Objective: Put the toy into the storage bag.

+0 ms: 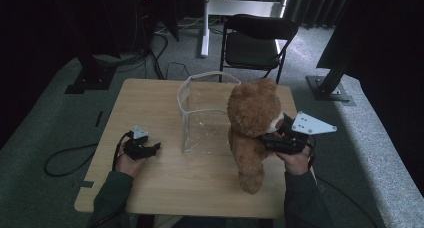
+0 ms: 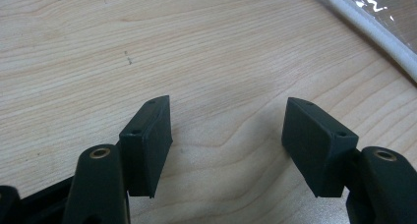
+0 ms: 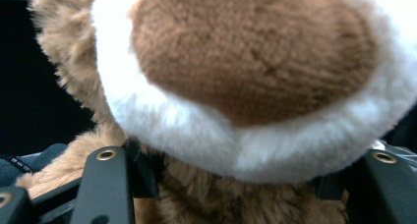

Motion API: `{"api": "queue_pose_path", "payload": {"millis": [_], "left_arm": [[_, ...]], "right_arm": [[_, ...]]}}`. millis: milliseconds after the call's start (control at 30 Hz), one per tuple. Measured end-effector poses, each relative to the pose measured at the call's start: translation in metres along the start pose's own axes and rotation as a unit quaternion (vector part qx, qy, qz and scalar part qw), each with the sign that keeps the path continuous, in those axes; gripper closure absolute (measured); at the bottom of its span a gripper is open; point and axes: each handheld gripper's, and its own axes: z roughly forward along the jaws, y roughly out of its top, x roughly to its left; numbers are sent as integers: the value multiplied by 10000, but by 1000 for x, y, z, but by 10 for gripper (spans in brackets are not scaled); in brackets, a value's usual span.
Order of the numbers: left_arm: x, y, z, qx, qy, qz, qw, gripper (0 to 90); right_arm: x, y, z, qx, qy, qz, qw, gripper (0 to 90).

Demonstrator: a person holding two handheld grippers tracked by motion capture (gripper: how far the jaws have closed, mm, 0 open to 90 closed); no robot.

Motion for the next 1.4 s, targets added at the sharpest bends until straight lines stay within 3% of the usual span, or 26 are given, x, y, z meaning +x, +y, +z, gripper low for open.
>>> {"api": "queue_pose_path", "payload": {"millis": [833, 1400], "left_arm": [[0, 0, 0, 2, 25, -16, 10000, 363], [-1, 0, 0, 5, 37, -26, 10000, 363]], "right_arm": [[-12, 20, -8, -250, -147, 27, 9996, 361], [-22, 30, -10, -283, -249, -13, 9993, 360]]}}
